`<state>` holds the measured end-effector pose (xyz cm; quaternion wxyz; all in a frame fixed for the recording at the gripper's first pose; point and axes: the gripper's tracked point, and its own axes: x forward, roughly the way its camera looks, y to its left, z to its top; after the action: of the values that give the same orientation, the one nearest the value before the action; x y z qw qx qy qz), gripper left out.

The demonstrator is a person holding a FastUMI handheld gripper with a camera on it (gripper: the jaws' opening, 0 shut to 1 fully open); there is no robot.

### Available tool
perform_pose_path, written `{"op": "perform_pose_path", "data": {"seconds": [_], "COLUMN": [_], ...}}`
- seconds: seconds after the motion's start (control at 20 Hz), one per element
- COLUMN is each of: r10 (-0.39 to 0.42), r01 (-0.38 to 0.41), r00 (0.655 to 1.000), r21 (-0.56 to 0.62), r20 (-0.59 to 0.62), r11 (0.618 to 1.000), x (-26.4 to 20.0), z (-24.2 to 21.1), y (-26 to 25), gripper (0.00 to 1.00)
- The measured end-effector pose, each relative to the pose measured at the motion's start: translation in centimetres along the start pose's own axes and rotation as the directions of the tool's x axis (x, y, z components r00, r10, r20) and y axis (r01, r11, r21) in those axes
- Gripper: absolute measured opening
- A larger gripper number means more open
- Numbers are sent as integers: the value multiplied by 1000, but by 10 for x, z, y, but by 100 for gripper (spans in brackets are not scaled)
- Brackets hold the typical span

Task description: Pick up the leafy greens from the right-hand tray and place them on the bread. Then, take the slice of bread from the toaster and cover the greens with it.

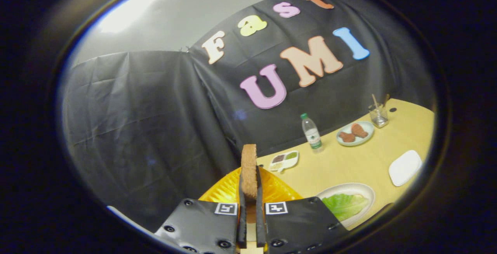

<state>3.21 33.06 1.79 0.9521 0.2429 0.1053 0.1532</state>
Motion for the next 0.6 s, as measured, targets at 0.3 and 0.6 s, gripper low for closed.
{"op": "perform_pose_path", "data": {"seconds": [0.3,0.6], "r10": [-121,-157], "r01": [126,189], "r00": [992,977], "r21": [130,249], "r20": [-42,-143], "r11": [984,950], "x": [2,15], "z": [-31,-88], "y": [-92,-149], "gripper": [12,12]}}
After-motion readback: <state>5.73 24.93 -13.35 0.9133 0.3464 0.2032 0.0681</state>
